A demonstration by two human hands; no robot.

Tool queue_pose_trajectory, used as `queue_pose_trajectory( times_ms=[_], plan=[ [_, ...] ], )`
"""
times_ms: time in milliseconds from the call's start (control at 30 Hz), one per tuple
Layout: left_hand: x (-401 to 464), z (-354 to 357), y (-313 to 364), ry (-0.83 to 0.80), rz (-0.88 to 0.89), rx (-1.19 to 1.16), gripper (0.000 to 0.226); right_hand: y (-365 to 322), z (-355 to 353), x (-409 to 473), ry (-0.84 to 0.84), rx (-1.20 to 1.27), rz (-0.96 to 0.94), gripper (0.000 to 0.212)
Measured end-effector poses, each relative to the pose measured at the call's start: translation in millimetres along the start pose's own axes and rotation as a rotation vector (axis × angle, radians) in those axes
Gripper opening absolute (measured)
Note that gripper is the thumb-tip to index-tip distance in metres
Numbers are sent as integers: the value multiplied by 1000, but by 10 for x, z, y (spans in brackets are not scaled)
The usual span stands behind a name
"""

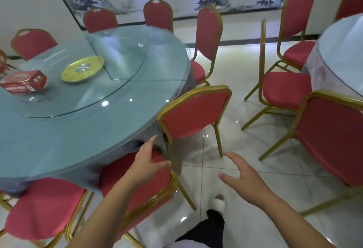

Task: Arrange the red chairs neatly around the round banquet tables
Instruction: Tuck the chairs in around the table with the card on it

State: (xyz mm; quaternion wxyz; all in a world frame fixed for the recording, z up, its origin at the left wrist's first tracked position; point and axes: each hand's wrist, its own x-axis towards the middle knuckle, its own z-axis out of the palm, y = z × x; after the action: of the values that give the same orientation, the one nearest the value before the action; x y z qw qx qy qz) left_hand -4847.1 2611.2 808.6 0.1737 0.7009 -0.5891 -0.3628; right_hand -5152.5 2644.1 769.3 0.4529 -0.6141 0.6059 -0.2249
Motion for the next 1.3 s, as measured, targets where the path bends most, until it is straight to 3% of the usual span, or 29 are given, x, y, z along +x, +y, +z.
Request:
queue_pose_trajectory(
  times_ms=[133, 233, 333, 400, 467, 500, 667, 767, 867, 967, 1133, 1300],
  plan=[
    [941, -79, 32, 47, -65, 13, 110, -79, -392, 631, -23, -22, -23, 69],
    [1609, -107, 32, 84, -132, 66, 107, -198, -724, 1202, -35, 125, 113, 63],
    [2130, -126, -20, 63, -212, 17, 93, -359, -982, 1742, -70, 358, 267, 50],
    [2394, -113, -50, 16, -257, -23, 68, -451, -1081, 2075, -117, 446, 324, 41],
    [2528, -34, -29, 5, -278, -46, 28, -522, -1128, 2356, -160, 532, 377, 62],
    [2561, 22, 28, 34, -284, -28, 21, -528, -1129, 2491, -180, 551, 397, 74],
    [2403, 324, 441, 144, -279, 119, 19, -546, -1007, 2882, -228, 673, 479, 101],
    [2328, 736, 776, 141, -238, 177, 9, -507, -1035, 3112, -72, 704, 532, 103],
    [2376, 1212, 1174, 79, -197, 243, 22, -376, -1192, 3300, 129, 678, 564, 118],
    [2507, 1553, 1625, -42, -122, 334, 34, -160, -1621, 3465, 309, 678, 540, 103],
    [2737, 2051, 2400, -219, -19, 327, 36, 158, -2487, 3820, 284, 587, 562, 94],
    [2947, 2274, 2674, -248, -43, 326, 45, 340, -2874, 4086, 207, 487, 512, 83]
  ],
)
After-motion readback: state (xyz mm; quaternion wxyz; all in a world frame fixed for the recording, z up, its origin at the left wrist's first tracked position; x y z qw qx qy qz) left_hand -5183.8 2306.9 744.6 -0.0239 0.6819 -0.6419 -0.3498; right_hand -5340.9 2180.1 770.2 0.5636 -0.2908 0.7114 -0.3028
